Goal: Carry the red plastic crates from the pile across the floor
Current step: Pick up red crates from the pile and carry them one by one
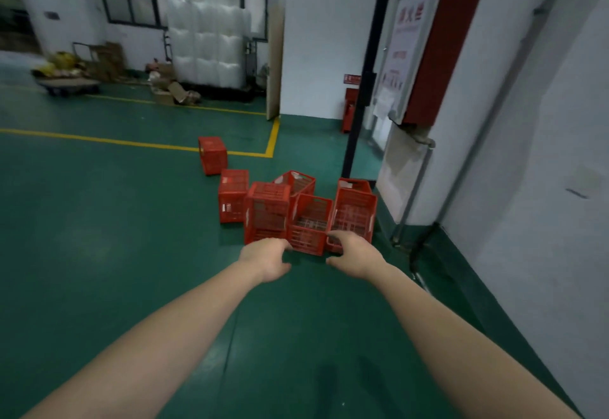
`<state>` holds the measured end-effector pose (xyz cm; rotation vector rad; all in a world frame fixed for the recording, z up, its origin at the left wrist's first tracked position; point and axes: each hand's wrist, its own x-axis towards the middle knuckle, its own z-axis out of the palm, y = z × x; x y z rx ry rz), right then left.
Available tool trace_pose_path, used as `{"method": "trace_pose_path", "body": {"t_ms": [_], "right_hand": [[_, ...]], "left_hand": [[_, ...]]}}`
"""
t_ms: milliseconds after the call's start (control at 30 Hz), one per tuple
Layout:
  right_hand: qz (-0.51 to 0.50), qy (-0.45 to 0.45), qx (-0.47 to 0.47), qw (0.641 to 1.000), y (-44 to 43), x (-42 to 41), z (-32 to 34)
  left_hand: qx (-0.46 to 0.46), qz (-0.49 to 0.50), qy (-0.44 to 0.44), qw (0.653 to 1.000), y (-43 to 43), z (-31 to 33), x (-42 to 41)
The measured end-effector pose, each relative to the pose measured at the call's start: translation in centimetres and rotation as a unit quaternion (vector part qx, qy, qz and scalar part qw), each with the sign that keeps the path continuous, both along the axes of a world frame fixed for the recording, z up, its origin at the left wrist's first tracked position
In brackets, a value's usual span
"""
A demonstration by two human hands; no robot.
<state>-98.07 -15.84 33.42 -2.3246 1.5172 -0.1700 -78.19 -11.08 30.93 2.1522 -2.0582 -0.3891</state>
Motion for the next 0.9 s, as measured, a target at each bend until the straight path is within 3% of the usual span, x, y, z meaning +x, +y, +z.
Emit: {"method": "trace_pose_path", "body": {"t_ms": [367,600,900], "right_hand": [[0.086,0.046,0.004,0.995,-23.6,8.7,-2.4],[0.074,0.049,0.025,0.996,-38.4,14.0,-3.1],[0.086,0.085,0.06,0.991,-54.8,17.1,-5.0]], "left_hand": [[0.019,0.056,0.024,0.998,-20.9,-3.8,7.3],[0.065,0.055,0.045,0.995,-37.9,-4.7,13.5],[0.109,0.059,0.066,0.99,-52.8,-7.6,16.2]]}}
